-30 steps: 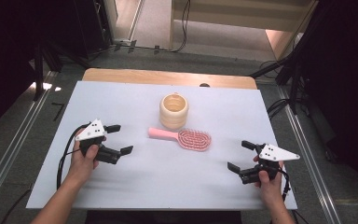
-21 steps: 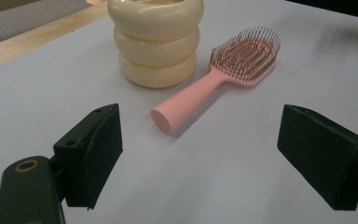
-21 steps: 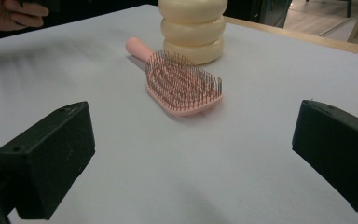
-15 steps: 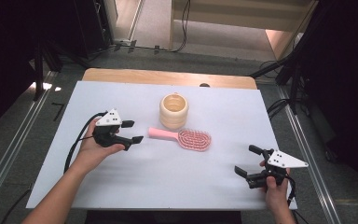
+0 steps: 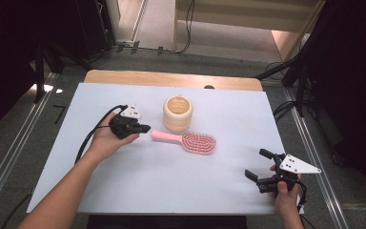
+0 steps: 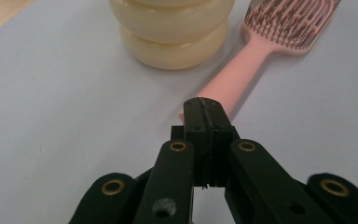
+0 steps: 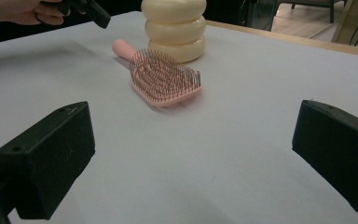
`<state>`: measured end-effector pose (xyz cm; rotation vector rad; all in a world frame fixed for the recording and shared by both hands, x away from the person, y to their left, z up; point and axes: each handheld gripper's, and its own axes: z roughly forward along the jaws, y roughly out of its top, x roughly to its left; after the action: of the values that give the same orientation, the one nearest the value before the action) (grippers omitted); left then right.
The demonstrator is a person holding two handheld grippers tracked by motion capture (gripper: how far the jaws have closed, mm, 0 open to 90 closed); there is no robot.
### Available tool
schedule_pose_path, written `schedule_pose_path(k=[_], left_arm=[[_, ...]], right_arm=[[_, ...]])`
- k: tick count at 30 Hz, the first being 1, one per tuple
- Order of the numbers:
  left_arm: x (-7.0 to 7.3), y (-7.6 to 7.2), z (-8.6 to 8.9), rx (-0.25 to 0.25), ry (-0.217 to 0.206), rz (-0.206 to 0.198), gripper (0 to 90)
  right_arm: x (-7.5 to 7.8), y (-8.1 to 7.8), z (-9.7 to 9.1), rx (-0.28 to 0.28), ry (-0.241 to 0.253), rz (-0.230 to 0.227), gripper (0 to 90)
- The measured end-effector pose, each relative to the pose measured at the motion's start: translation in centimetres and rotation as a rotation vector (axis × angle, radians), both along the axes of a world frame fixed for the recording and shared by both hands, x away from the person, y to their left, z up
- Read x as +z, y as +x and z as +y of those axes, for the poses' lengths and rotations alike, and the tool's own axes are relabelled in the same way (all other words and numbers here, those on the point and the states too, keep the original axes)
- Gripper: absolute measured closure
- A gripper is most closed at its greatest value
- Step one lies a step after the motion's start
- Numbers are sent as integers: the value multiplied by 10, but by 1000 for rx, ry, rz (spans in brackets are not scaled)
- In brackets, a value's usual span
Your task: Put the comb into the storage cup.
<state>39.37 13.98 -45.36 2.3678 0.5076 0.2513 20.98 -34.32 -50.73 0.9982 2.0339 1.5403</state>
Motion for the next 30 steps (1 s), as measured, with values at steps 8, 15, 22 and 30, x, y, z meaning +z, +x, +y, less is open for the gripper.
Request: schedule_pose_path(k=[8,15,22,30], left_arm=[[-5,22,-12,-12,25,47,900],[-14,38,-23,-29,73,82,900],[-19,41,-29,-45,85,103,900],[-20,38,-32,-68,93,126,900]], right_arm=[[-1,0,1,6,-2,2,0],[-2,0,2,11,-2,6,0],[-2,0,1,11,-2,3,0],[-2,1,2,13,-2,6,0]])
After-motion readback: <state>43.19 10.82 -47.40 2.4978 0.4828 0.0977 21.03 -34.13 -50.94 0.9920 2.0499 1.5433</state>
